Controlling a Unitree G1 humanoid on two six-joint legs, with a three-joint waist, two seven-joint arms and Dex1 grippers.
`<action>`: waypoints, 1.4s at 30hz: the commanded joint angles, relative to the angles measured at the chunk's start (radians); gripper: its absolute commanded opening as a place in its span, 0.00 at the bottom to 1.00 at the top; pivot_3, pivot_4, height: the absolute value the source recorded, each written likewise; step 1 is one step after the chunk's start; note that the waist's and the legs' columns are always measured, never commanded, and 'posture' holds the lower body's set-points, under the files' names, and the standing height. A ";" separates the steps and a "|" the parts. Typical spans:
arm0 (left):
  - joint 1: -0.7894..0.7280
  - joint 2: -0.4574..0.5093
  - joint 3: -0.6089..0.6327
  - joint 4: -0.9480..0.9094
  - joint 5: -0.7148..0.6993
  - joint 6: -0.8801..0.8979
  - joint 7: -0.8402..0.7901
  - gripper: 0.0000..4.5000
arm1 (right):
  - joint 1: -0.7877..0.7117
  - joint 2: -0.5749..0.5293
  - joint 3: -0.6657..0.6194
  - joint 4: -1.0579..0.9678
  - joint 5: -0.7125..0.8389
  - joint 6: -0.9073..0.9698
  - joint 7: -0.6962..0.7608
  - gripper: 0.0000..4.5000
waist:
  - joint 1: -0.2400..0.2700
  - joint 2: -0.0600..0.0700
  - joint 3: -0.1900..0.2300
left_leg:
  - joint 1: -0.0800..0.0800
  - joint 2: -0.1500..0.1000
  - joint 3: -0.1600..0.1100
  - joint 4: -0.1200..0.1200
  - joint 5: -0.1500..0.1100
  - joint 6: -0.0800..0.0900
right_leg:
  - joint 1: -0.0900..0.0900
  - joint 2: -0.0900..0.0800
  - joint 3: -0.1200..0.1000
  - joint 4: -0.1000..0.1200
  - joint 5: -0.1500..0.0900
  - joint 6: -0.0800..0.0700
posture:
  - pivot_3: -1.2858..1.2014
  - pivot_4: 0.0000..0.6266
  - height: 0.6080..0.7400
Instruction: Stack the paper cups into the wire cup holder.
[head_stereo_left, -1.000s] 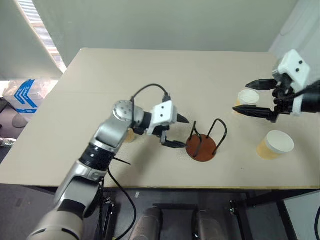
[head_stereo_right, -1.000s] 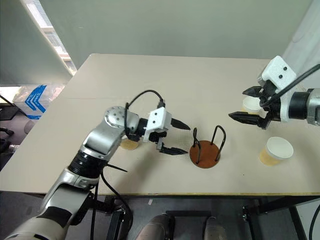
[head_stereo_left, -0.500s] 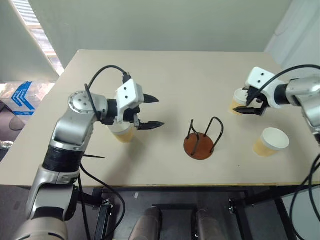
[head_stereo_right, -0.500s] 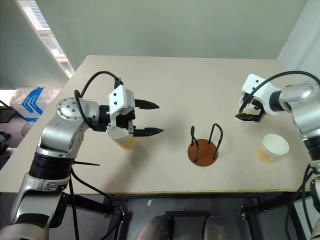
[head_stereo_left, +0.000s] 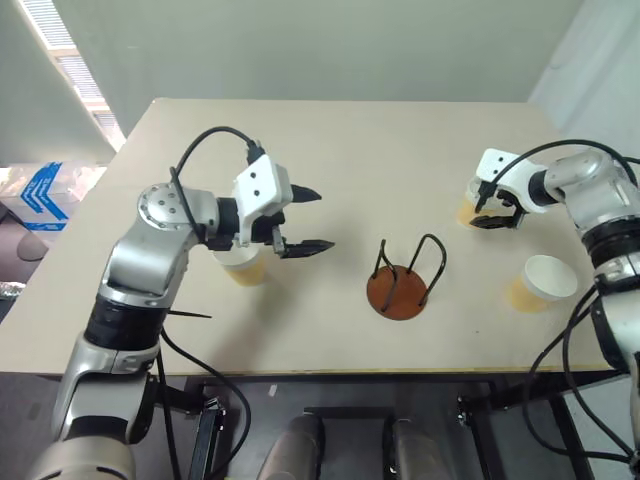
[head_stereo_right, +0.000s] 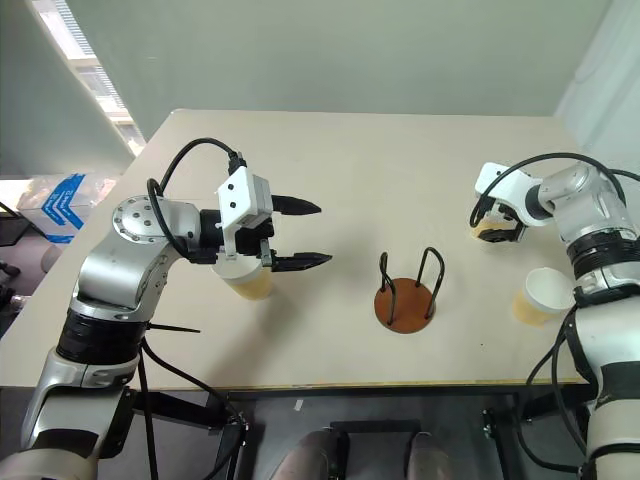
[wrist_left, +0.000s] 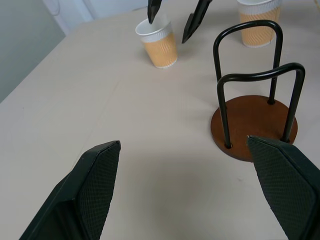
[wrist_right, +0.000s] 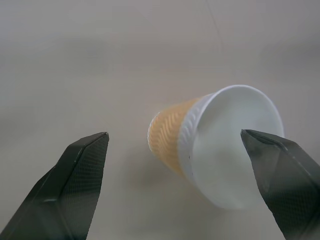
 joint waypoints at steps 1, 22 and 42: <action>-0.007 0.007 0.012 -0.038 -0.016 -0.001 0.013 1.00 | -0.049 0.018 -0.034 0.062 -0.023 -0.050 -0.023 0.87 | 0.000 0.000 0.000 | 0.000 0.000 0.000 0.000 0.000 0.000 | 0.000 0.000 0.000 0.000 0.000 0.000 | 0.52 0.24 1.00; -0.040 0.025 0.153 -0.080 -0.395 0.231 -0.065 1.00 | 0.062 -0.072 -0.199 -0.434 0.120 0.128 0.251 0.01 | 0.004 0.001 0.001 | 0.001 0.001 0.000 -0.011 0.005 -0.018 | -0.002 0.000 -0.003 0.000 0.000 -0.003 | 0.52 0.24 1.00; -0.027 0.119 -0.039 -0.020 -0.179 0.017 -0.202 1.00 | 0.135 -0.286 -0.240 -1.439 0.513 0.756 0.399 0.01 | -0.004 0.000 0.002 | 0.002 0.001 -0.003 -0.014 0.014 -0.006 | -0.001 0.001 -0.003 0.001 -0.004 -0.010 | 0.52 0.24 1.00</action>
